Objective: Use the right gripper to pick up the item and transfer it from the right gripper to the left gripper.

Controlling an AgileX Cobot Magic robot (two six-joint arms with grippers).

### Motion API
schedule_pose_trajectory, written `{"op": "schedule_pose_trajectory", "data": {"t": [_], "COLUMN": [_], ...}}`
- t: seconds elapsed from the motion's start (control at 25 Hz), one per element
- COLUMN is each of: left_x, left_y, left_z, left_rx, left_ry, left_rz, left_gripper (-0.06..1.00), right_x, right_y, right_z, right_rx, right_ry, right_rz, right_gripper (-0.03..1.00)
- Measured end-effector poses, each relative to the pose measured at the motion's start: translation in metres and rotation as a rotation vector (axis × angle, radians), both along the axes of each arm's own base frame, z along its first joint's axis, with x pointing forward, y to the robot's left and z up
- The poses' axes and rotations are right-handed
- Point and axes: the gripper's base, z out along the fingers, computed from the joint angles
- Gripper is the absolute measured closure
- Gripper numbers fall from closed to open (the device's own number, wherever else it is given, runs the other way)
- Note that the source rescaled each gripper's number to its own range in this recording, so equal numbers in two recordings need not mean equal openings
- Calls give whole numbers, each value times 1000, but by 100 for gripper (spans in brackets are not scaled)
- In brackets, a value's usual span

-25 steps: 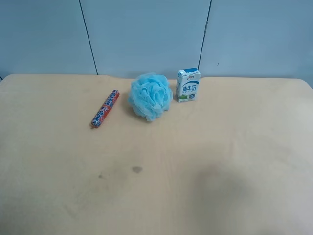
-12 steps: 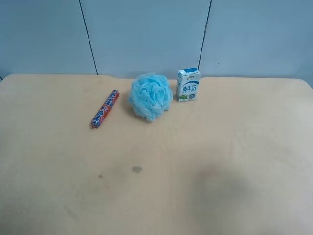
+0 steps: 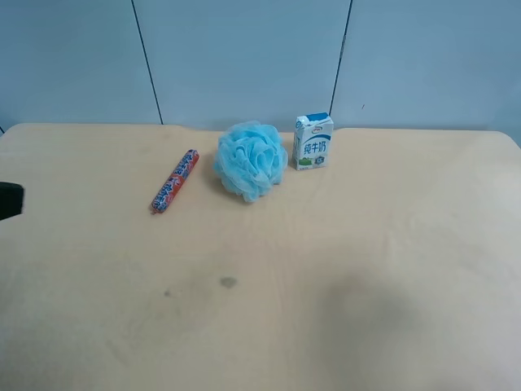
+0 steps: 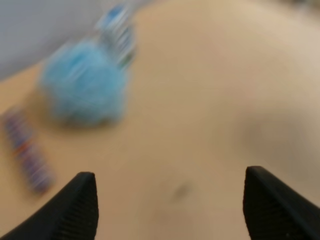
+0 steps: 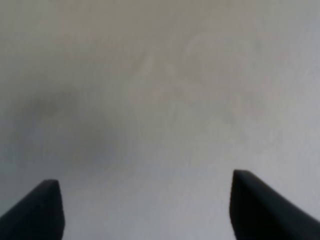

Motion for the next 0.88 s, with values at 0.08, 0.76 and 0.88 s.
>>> {"op": "schedule_pose_trajectory", "data": {"t": [0.08,0.76,0.88], "left_x": [-2,-51,-55], "left_y": [10,37,39], "left_z": [8,-38,-43], "left_rx": [63,96,72], "left_ry": [34,218,170], "left_rz": [78,191,194], "left_gripper": [27,27,27], "right_x": [0,0,0], "right_y": [0,0,0], "right_z": [0,0,0], "right_rx": [0,0,0], "right_ry": [0,0,0], "right_rz": [0,0,0], "right_gripper": [34,34,34]}}
